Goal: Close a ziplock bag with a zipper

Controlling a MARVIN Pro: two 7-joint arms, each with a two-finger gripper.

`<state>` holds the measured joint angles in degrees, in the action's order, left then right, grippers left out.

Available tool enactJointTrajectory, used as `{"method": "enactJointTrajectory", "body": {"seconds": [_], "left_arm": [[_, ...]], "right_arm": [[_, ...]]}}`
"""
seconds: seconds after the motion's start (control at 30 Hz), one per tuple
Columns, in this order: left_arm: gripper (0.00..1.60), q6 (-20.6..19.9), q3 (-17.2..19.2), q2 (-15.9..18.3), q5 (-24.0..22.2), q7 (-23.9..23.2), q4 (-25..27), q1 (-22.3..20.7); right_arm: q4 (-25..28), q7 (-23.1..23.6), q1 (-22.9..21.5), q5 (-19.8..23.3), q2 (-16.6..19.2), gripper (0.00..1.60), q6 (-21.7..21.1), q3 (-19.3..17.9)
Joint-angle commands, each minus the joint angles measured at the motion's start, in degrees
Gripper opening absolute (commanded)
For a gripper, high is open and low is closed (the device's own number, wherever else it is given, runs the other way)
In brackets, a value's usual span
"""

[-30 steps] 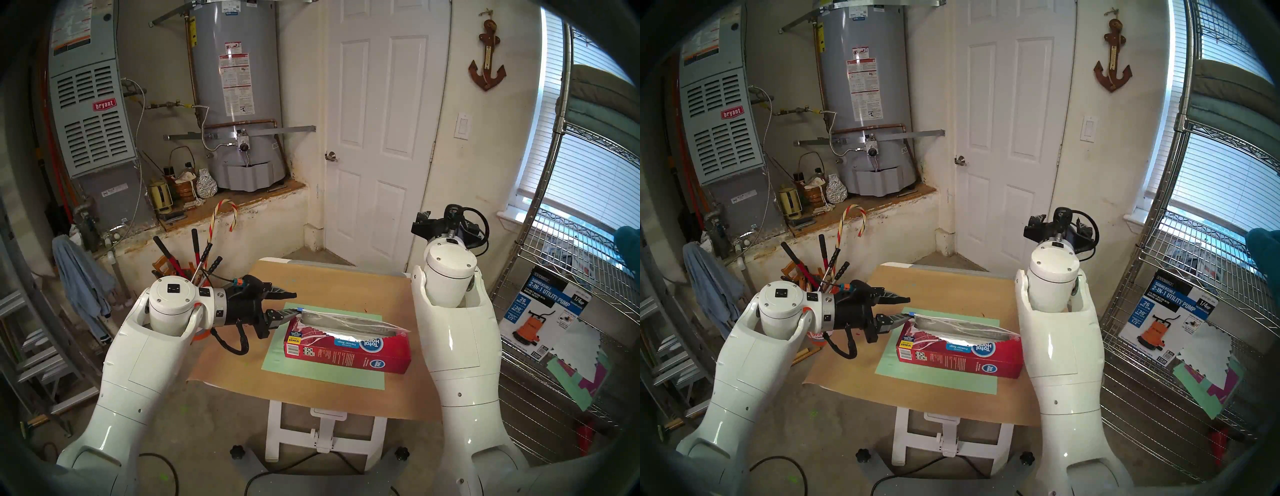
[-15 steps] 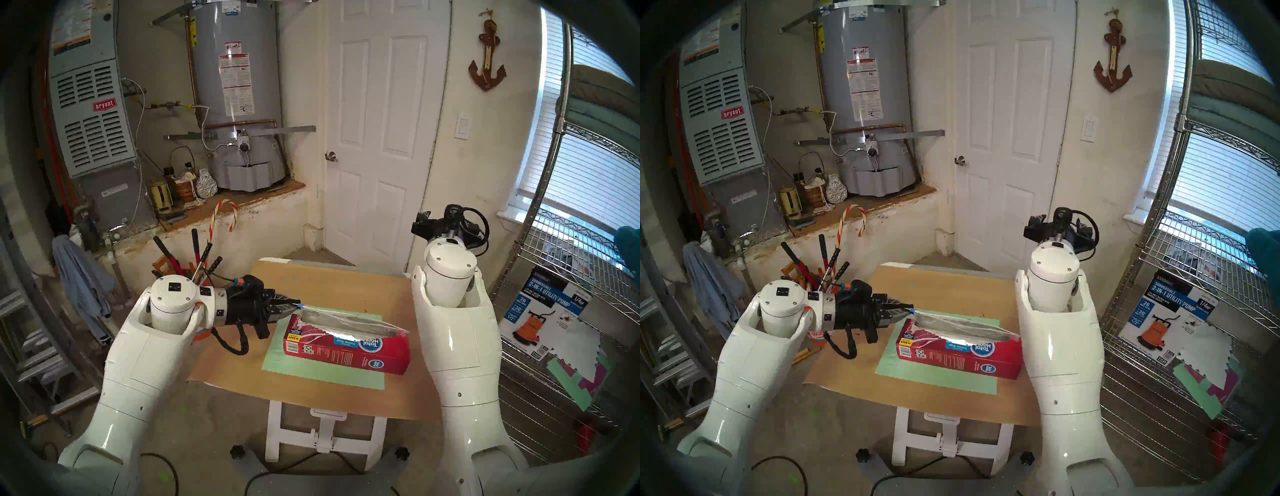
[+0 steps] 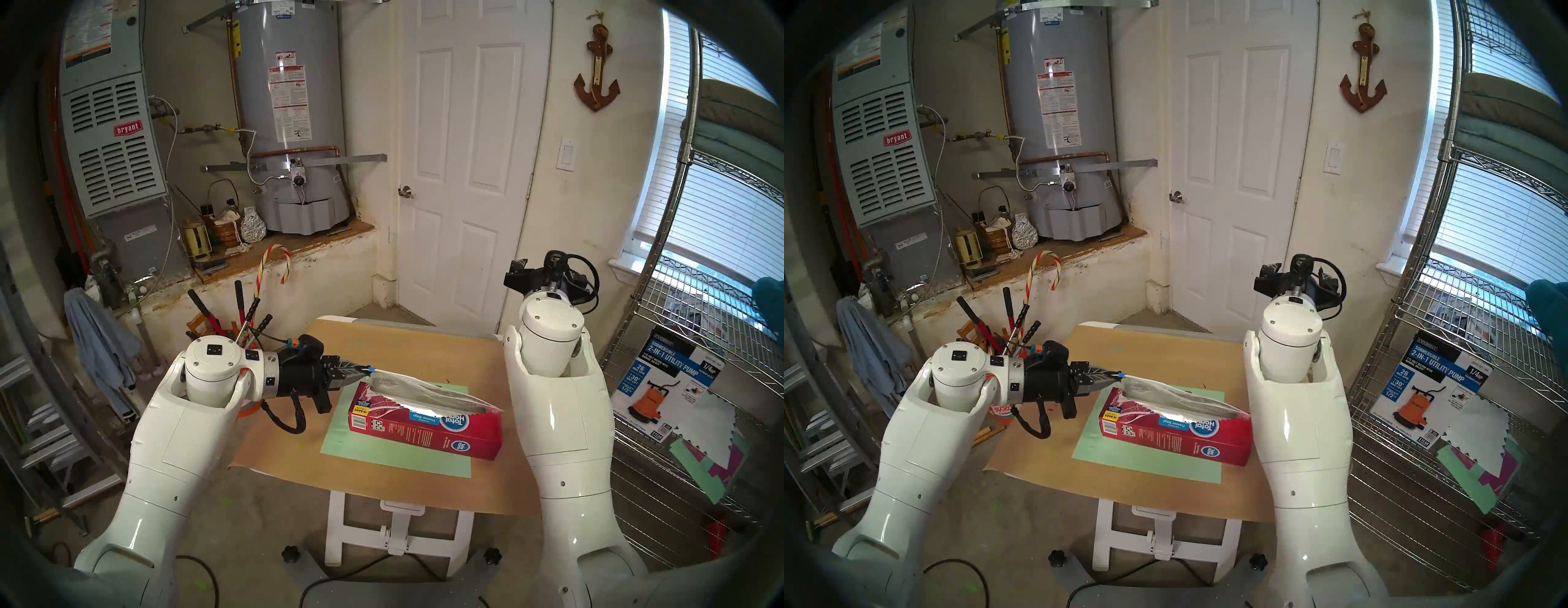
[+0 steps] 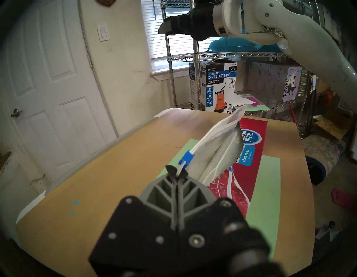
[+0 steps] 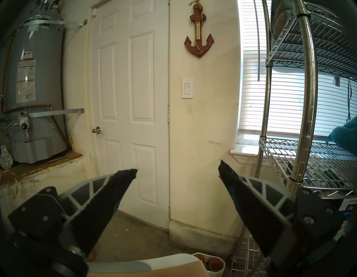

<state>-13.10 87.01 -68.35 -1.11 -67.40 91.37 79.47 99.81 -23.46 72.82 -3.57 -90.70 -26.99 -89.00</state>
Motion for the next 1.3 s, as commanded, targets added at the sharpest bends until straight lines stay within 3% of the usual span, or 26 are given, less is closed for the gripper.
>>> {"method": "enactJointTrajectory", "body": {"seconds": [0.0, 0.13, 0.27, 0.37, 0.47, 0.5, 0.8, 1.07, 1.27], "left_arm": [[0.0, 0.16, 0.75, -0.61, -0.66, 0.36, 0.59, -0.68], [0.0, 0.22, 1.03, -0.46, -0.57, 0.45, 0.61, -0.59], [0.0, 0.42, 1.27, -0.88, -0.69, 0.75, 0.54, -0.37], [0.0, 0.52, 1.25, -1.33, -0.84, 0.96, 0.74, 0.22], [0.0, 0.72, 1.3, -1.7, -1.08, 1.06, 0.96, 0.67], [0.0, 0.78, 1.23, -1.93, -1.28, 0.99, 1.34, 0.99], [0.0, 0.81, 1.29, -2.52, -0.47, 2.87, 2.31, 1.55], [0.0, 0.13, 1.58, -1.89, -0.9, 2.26, 2.67, 1.08], [0.0, -0.23, 1.66, -1.68, -1.31, 1.41, 2.53, 0.71]], "right_arm": [[2.58, 5.79, -0.38, 1.23, 2.58, 1.6, -0.97, 1.99], [4.42, 7.85, -0.75, 3.52, 3.36, 1.6, -3.84, 3.99], [7.31, 13.89, -1.49, 5.3, 3.88, 1.6, -7.33, 6.52], [8.29, 17.13, -2.84, 6.57, 3.58, 1.6, -12.33, 7.62], [8.16, 18.63, -3.73, 7.0, 3.77, 1.6, -14.59, 8.79], [8.03, 20.72, -4.36, 7.24, 4.71, 1.6, -17.32, 10.2], [10.74, 28.1, -6.89, 8.31, 7.41, 1.6, -27.34, 15.42], [14.86, 33.23, -4.75, 8.29, 12.05, 1.6, -28.01, 21.44], [15.47, 35.61, -4.67, 9.51, 13.38, 1.6, -28.01, 23.1]]}}
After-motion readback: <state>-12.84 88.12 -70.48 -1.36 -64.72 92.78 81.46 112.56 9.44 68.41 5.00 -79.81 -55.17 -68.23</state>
